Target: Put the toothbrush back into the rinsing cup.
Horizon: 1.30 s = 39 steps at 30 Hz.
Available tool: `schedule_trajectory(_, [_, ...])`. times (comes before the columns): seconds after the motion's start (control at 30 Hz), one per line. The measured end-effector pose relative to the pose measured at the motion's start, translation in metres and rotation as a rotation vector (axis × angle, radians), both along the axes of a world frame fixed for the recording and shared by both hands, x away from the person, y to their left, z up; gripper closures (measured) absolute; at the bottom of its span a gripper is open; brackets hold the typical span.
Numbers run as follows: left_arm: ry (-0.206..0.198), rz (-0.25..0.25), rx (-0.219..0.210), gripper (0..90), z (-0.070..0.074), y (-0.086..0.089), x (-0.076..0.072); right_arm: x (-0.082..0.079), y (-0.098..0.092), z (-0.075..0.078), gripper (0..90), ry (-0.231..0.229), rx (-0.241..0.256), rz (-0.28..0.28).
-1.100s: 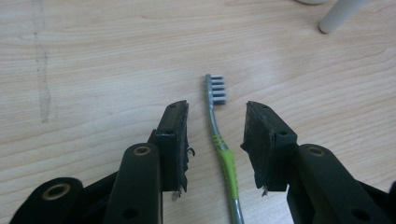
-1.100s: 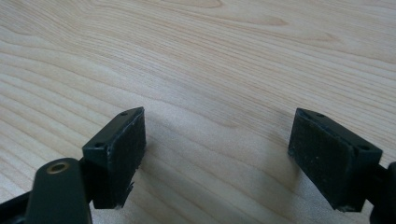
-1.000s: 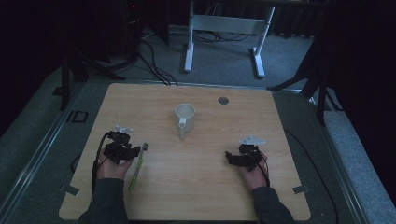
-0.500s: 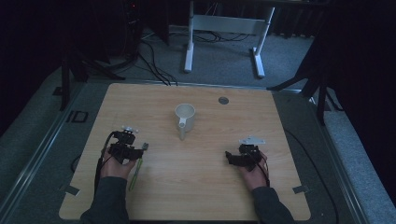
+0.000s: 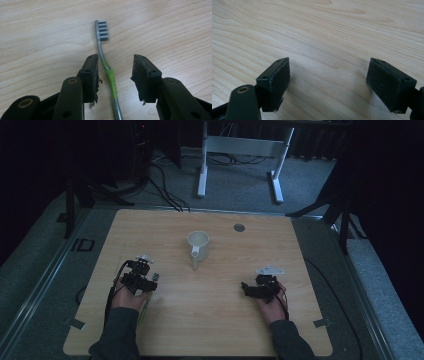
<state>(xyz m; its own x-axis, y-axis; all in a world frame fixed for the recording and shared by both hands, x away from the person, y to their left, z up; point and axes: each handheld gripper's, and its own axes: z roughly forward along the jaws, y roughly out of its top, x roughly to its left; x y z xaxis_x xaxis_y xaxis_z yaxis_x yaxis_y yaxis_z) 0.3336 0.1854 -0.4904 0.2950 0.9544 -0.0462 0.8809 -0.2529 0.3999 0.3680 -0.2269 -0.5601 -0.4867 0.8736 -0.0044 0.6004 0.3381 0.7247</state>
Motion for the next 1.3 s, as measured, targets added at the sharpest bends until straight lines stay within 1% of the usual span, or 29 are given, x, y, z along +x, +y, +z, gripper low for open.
schedule_trajectory(0.13, [0.02, 0.001, 0.007, 56.9, -0.002, -0.001, 0.002, 0.0, 0.0, 0.0, 18.8, 0.0, 0.0, 0.0])
schedule_trajectory(0.27, [0.052, -0.013, 0.017, 56.9, -0.003, -0.001, 0.004, 0.0, 0.0, 0.0, 18.8, 0.0, 0.0, 0.0])
schedule_trajectory(0.43, [0.076, 0.0, 0.018, 56.9, -0.002, 0.001, 0.005, 0.0, 0.0, 0.0, 18.8, 0.0, -0.001, 0.0])
schedule_trajectory(0.53, [0.1, 0.0, 0.026, 56.8, -0.003, 0.002, 0.006, 0.0, 0.0, 0.0, 18.8, 0.0, -0.001, 0.0])
schedule_trajectory(0.9, [0.149, 0.006, 0.029, 57.3, -0.003, 0.0, 0.013, 0.0, 0.0, 0.0, 18.8, 0.001, -0.001, 0.001])
schedule_trajectory(1.17, [0.181, 0.01, 0.024, 60.1, -0.007, 0.0, 0.017, 0.0, 0.0, 0.0, 18.8, 0.0, -0.001, 0.0])
schedule_trajectory(1.3, [0.19, 0.016, 0.024, 60.7, -0.008, 0.001, 0.018, 0.0, 0.0, 0.0, 18.8, 0.001, -0.001, 0.0])
